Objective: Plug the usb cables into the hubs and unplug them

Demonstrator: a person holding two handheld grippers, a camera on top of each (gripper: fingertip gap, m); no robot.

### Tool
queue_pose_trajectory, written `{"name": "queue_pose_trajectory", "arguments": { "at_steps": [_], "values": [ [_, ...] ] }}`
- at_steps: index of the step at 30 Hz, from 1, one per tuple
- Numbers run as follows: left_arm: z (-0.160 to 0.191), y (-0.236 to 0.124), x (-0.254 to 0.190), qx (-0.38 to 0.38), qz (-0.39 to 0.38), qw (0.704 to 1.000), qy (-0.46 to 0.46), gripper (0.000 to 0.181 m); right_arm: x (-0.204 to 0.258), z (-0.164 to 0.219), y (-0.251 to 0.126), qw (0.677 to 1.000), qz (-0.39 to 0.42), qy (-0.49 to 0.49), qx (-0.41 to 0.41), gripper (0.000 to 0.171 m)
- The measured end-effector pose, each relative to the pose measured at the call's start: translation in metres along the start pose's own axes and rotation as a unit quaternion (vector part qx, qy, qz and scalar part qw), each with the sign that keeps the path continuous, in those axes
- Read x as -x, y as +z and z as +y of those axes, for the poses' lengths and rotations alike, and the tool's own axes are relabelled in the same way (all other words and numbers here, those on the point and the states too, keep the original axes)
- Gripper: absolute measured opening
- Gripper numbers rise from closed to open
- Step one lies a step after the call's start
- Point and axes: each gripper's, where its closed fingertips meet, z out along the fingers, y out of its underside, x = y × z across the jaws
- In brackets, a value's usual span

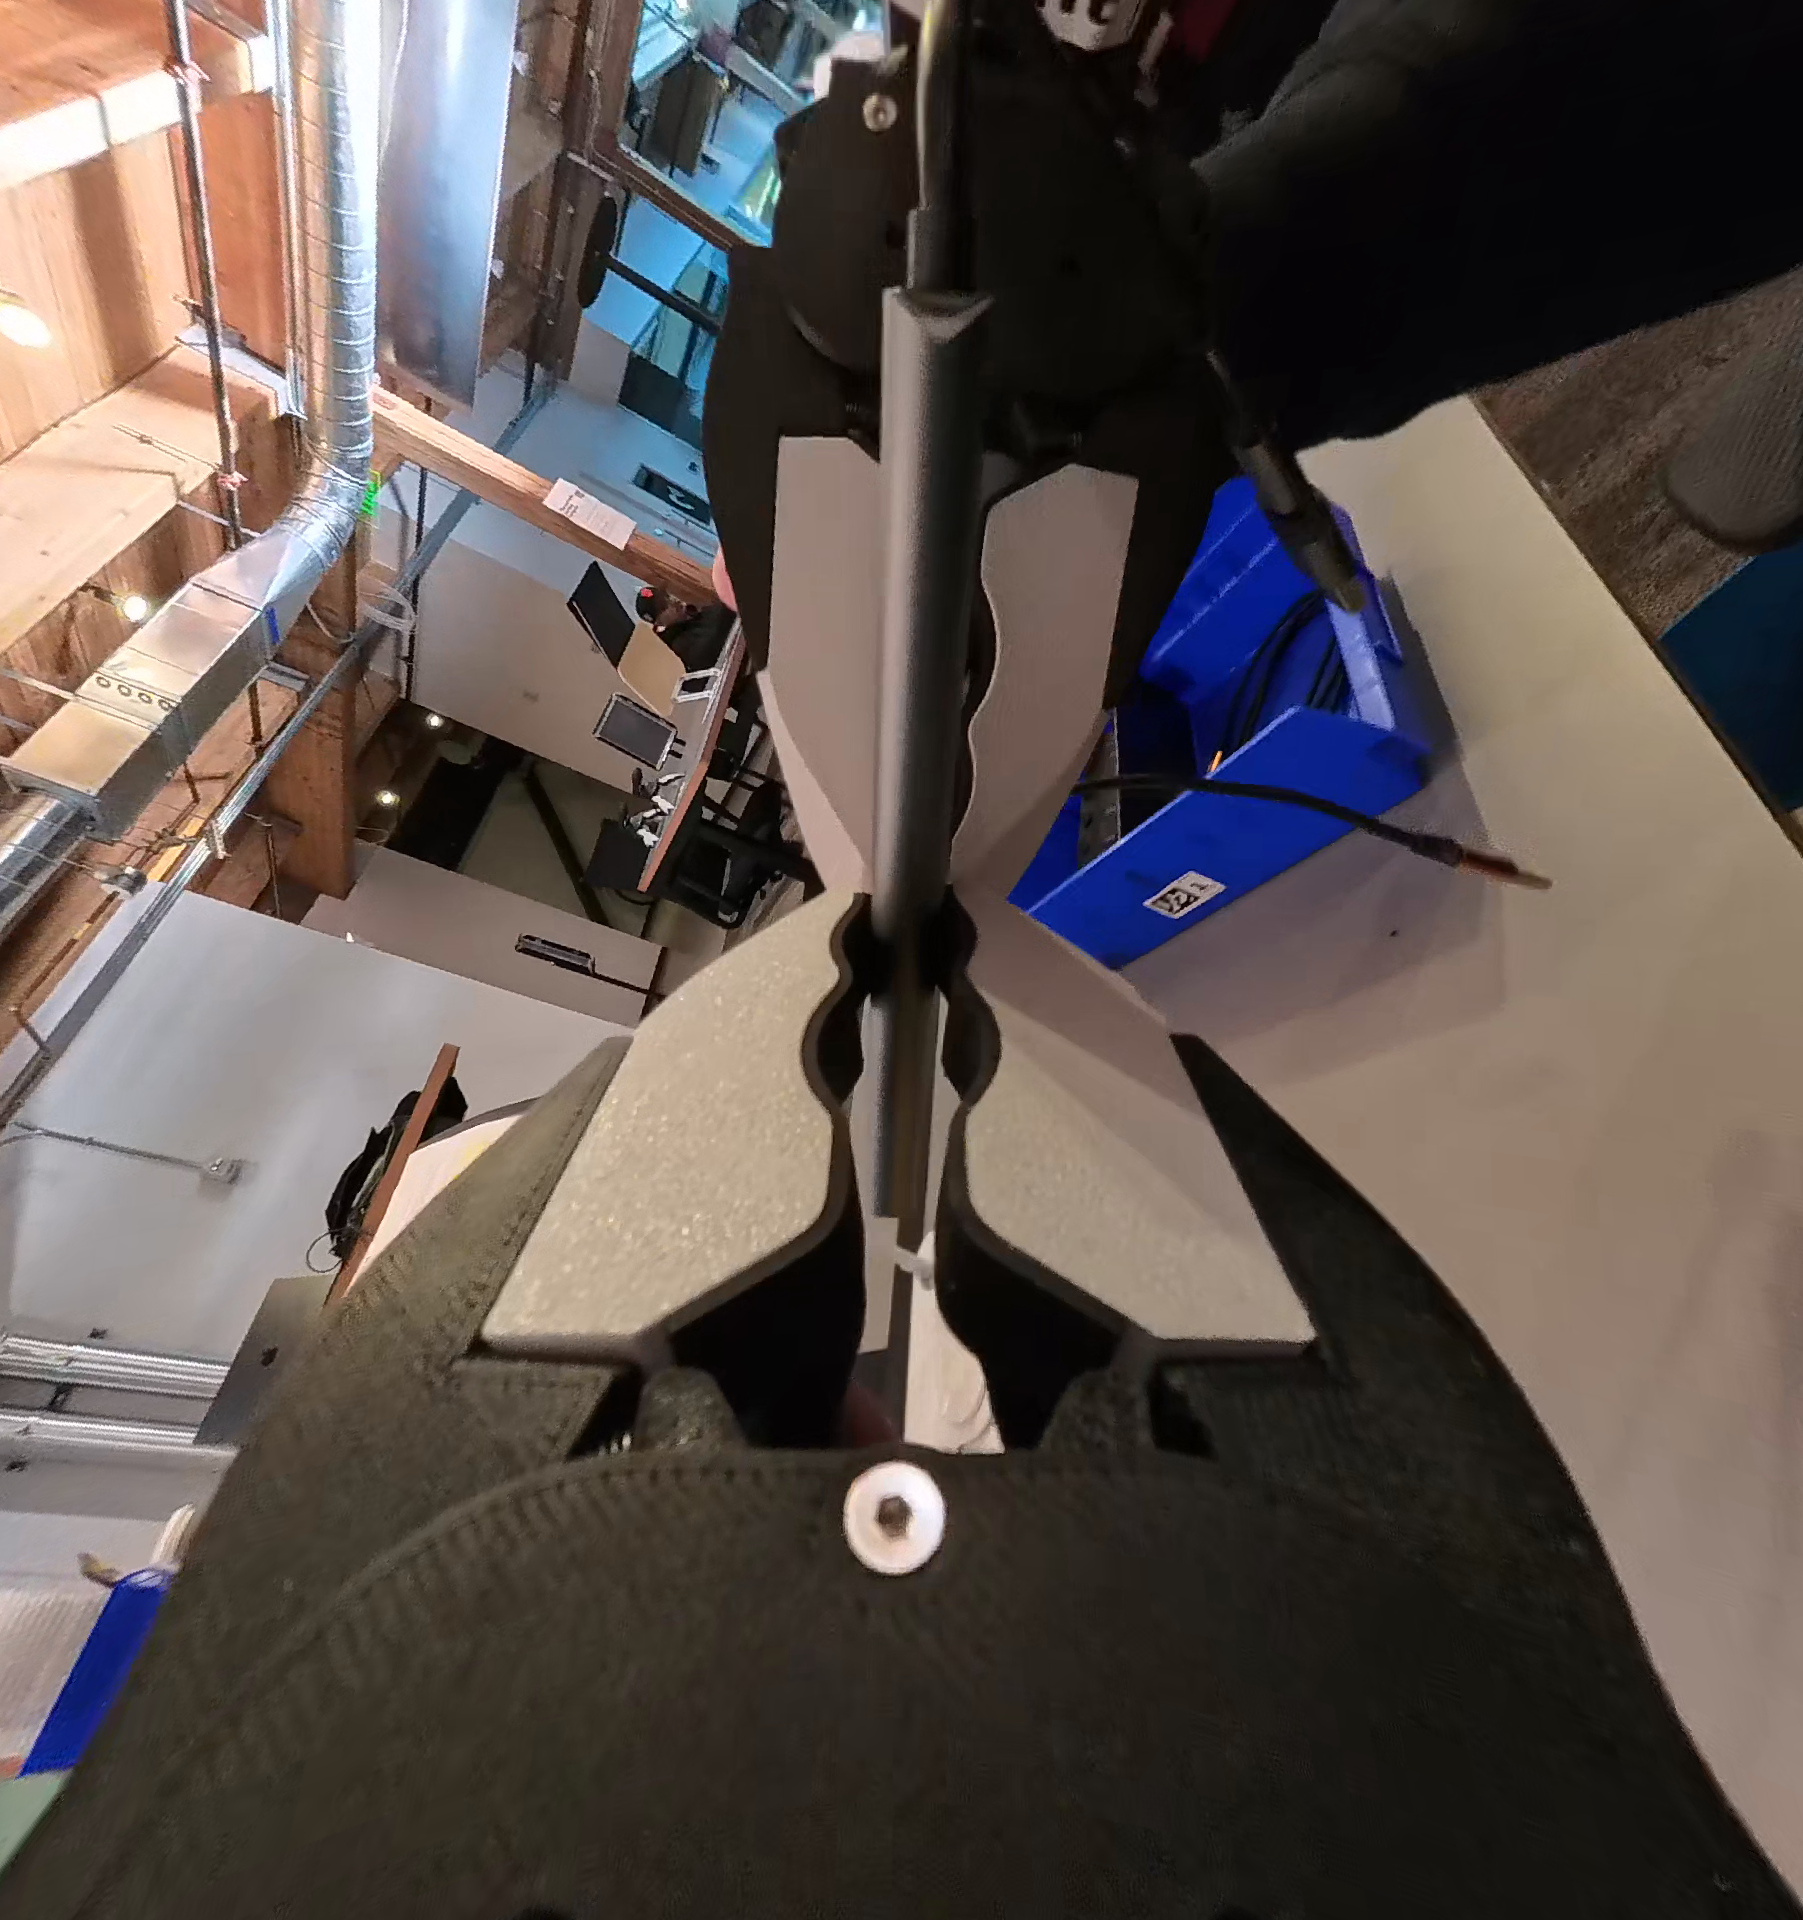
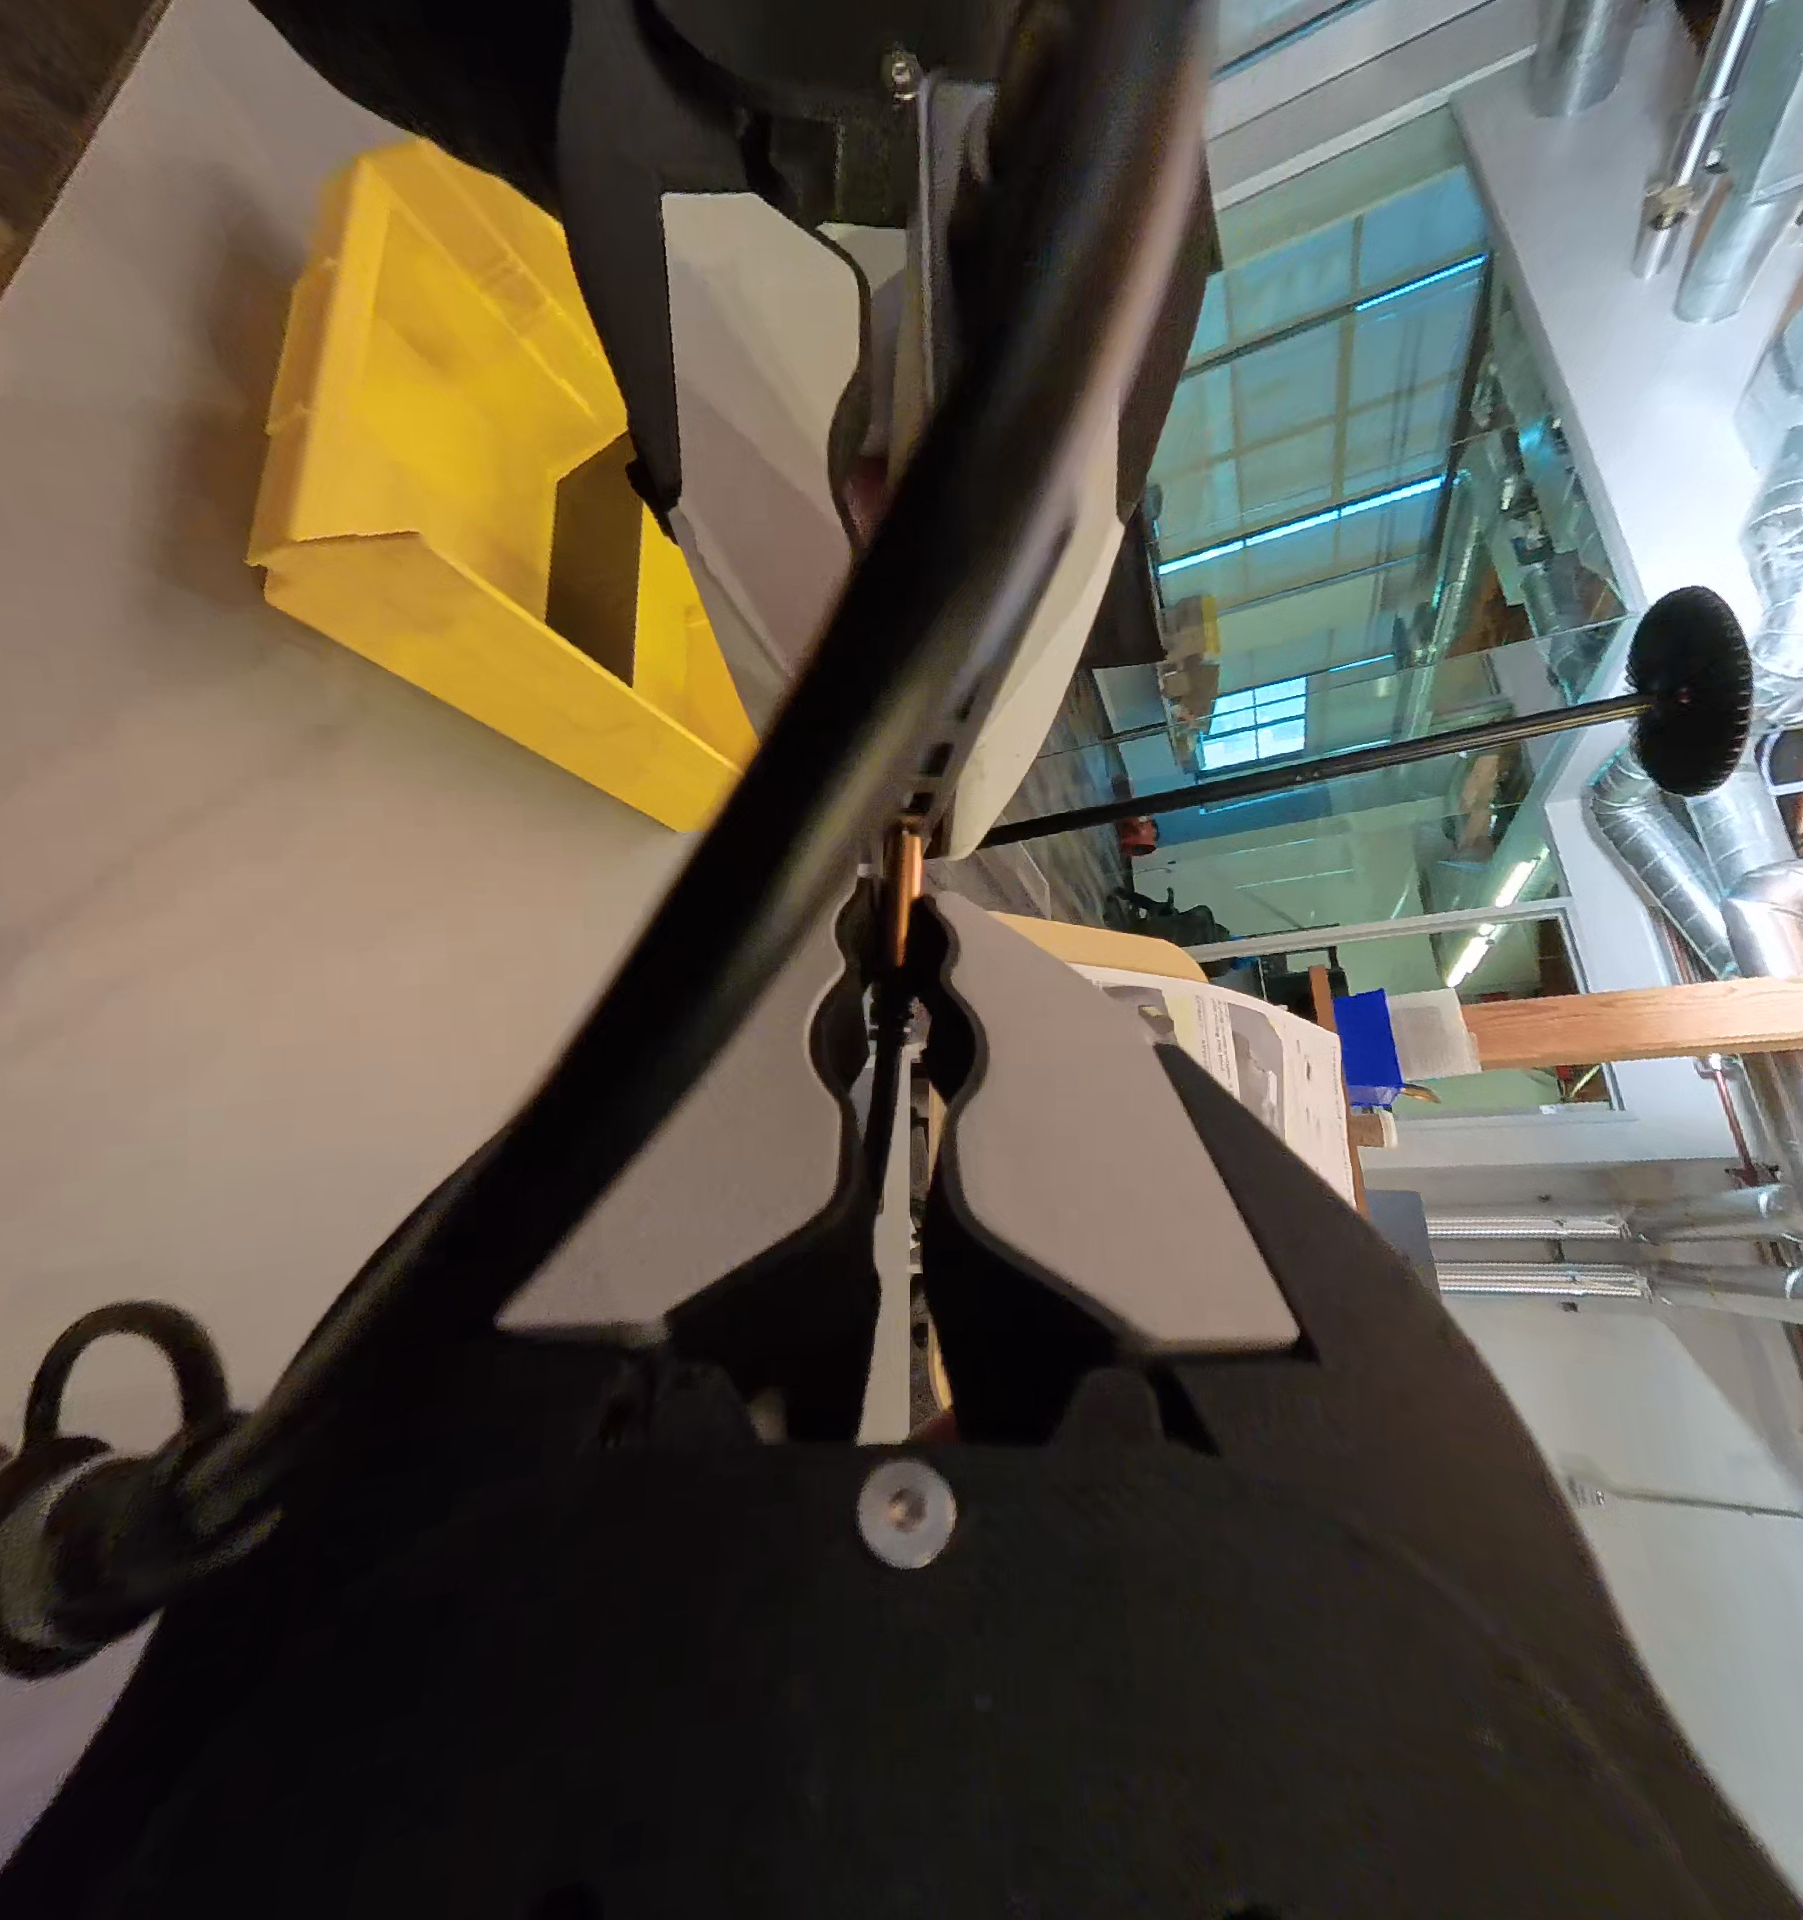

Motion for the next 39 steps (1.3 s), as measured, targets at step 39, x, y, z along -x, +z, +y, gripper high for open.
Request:
{"name": "queue_pose_trajectory", "arguments": {
  "at_steps": [39],
  "values": [
    [0.034,-0.069,0.079,0.061,-0.108,0.992,-0.018,0.011,0.005,0.323,-0.161,0.802,0.263,0.435,0.314,0.006]
  ]
}}
